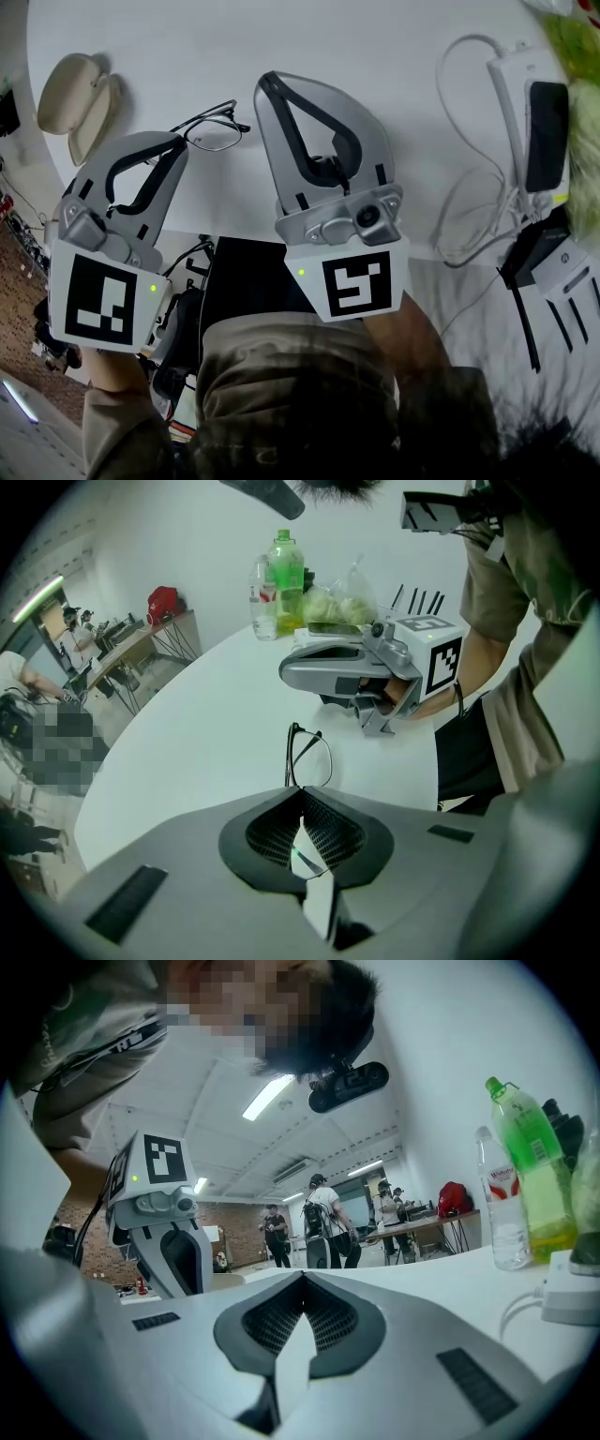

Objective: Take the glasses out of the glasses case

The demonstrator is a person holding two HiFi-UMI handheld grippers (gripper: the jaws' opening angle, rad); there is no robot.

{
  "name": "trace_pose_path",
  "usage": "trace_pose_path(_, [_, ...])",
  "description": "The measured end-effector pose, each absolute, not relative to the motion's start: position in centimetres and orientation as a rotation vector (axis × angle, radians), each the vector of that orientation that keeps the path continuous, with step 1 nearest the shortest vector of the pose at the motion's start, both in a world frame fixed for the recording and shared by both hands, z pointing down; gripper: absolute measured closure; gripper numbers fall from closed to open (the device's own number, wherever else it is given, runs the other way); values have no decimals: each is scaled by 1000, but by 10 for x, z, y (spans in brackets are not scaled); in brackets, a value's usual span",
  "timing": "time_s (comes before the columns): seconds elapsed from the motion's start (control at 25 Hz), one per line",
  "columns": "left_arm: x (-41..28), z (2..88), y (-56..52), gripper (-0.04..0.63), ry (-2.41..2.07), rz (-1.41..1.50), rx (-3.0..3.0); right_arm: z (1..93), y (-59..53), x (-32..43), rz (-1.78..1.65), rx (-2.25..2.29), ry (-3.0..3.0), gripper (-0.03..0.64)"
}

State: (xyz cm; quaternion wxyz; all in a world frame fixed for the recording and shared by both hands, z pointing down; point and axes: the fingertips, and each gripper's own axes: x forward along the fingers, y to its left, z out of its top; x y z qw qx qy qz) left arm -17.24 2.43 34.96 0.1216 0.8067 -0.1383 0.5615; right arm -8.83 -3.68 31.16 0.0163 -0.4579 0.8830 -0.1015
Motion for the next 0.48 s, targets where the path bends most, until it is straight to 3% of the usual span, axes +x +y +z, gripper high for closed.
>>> trace_pose_path(0.48, [-164,344,16,577,-385,1622,2377,308,-42,-76,-283,-1464,2757,604])
